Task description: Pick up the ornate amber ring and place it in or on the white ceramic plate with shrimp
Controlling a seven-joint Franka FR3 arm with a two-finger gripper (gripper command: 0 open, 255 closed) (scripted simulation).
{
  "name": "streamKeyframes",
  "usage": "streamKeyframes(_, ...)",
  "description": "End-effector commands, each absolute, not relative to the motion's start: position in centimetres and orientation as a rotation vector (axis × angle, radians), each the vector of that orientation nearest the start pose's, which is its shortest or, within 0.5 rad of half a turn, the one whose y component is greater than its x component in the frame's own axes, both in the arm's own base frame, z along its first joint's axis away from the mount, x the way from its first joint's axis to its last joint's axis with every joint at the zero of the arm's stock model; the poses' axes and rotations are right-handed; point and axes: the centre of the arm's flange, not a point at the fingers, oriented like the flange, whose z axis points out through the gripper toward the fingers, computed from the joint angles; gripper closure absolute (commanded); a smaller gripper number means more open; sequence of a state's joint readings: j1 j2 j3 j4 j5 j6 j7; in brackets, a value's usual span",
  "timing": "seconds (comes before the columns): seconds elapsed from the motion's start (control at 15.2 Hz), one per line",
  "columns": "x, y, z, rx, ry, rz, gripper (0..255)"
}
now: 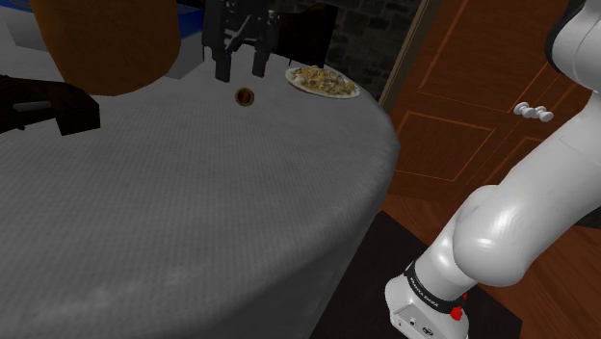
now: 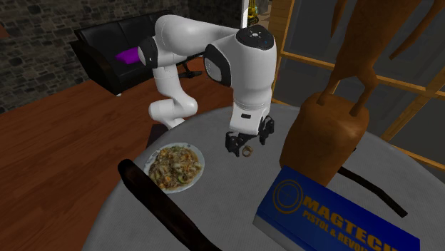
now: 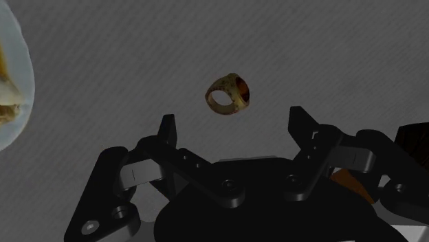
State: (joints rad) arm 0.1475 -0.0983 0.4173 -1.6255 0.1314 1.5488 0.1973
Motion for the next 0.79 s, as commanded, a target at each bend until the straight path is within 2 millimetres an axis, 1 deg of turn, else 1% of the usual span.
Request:
streamKeyframes(0.0, 43.0, 30.3, 63.6, -2.999, -0.562, 0.033, 0)
streamKeyframes(0.26, 42.9, 30.5, 61.7, -2.999, -0.562, 0.033, 0)
streamKeyframes(0.73, 42.9, 30.5, 61.7, -2.999, -0.562, 0.033, 0)
